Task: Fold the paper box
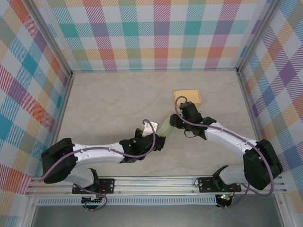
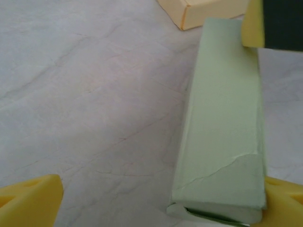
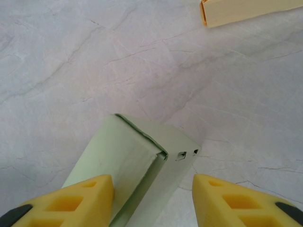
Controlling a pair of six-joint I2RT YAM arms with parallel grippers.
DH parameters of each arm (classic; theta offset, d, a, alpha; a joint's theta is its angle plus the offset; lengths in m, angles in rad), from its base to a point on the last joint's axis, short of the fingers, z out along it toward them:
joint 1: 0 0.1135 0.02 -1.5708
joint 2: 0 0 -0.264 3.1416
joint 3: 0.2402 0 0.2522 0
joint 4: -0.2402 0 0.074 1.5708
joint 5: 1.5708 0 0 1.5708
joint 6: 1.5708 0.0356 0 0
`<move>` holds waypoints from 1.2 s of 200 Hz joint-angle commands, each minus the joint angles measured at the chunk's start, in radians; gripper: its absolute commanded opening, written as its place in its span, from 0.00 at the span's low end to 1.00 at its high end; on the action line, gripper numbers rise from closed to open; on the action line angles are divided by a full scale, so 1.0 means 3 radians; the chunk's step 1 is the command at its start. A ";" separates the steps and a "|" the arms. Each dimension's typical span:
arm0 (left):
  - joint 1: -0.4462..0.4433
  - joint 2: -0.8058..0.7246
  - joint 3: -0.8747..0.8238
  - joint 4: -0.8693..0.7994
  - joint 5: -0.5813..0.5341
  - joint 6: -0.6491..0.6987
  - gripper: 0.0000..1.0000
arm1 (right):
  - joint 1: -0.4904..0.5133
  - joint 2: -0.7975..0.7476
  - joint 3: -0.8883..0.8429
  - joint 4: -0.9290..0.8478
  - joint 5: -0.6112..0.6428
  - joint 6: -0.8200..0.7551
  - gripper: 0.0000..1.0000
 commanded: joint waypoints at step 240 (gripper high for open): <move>0.0569 -0.0054 0.0179 -0.0190 0.1407 -0.0945 0.56 | 0.0025 0.0002 -0.0063 -0.0198 -0.0056 0.0000 0.46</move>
